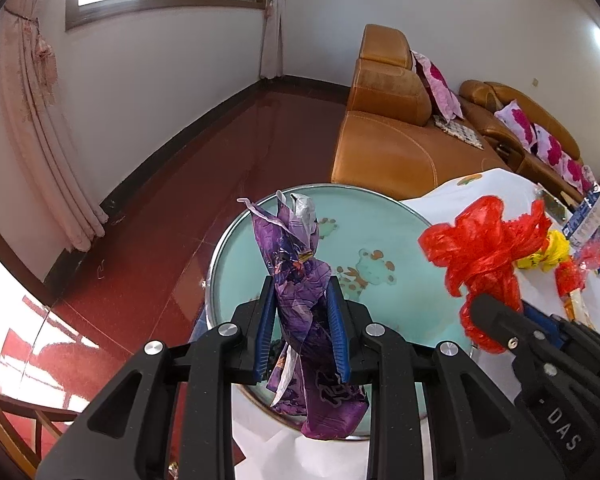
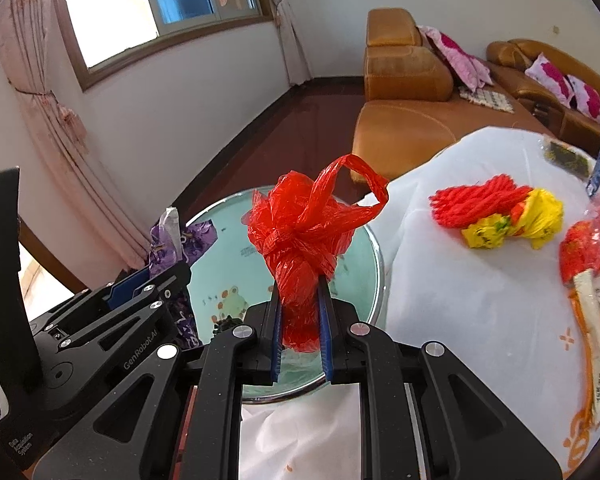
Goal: Collect trash
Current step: 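Carry the purple wrapper and red bag over the blue bin with both grippers, then open both grippers to drop the wrapper and red bag into the bin, then move both grippers back over the table toward the snack packets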
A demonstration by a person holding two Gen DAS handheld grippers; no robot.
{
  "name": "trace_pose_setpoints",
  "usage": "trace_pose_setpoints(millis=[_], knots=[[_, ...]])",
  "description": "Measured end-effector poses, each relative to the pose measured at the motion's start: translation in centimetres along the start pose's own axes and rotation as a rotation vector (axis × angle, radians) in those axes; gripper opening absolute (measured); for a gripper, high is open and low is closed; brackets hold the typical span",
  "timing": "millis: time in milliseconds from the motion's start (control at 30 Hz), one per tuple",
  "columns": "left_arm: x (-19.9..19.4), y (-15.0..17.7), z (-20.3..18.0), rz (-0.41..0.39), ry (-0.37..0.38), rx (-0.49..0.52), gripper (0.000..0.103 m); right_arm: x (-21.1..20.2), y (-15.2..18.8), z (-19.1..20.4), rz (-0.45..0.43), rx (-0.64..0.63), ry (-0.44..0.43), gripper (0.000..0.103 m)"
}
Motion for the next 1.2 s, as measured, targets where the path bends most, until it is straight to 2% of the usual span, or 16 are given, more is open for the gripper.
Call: trace_pose_setpoints(millis=[367,433,500,567,600,667,733,867,1000,1133,1200], knots=[[2.6,0.2,-0.2,0.041,-0.009,0.014,0.025,3.3,1.0,-0.6,0.073,0.012,-0.013,0.018],[3.0,0.2,-0.2,0.048,-0.012,0.018,0.026,3.8,1.1,-0.7,0.088,0.022,-0.031,0.023],[3.1,0.4,-0.2,0.055,-0.011,0.017,0.028,4.0,1.3,-0.9,0.103,0.054,-0.058,0.038],[3.2,0.4,-0.3,0.063,-0.012,0.02,0.031,3.8,1.1,-1.2,0.096,0.068,-0.063,0.039],[3.2,0.4,-0.3,0.061,-0.018,0.027,0.034,3.6,1.0,-1.3,0.092,0.067,-0.063,0.04],[3.0,0.3,-0.4,0.054,-0.037,0.037,0.051,3.0,0.8,-1.3,0.079,0.07,-0.07,0.042],[2.8,0.2,-0.4,0.051,-0.037,0.034,0.053,2.4,0.4,-1.6,0.06,0.071,-0.058,0.042],[1.8,-0.1,-0.5,0.028,-0.064,0.061,0.067,-0.2,-0.4,-3.1,0.001,0.088,-0.011,0.046],[0.7,0.0,-0.5,0.015,-0.086,0.066,0.074,-2.6,-0.6,-4.9,-0.052,0.083,0.033,0.05],[-0.6,0.3,-1.2,0.009,-0.087,0.078,0.082,-3.9,-0.2,-6.5,-0.055,0.11,0.053,0.05],[-1.3,0.4,-1.8,0.003,-0.082,0.081,0.083,-4.6,0.0,-7.1,-0.06,0.122,0.067,0.058]])
Point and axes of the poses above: each gripper's, at about its wrist camera, not at the fingertips, and x roughly the way its jaws point, z to its left, y to its underside, the point moved 5 cm from there along x, roughly the way its jaws point, and after that the axes turned 15 degrees about -z, right-handed, at the moved point
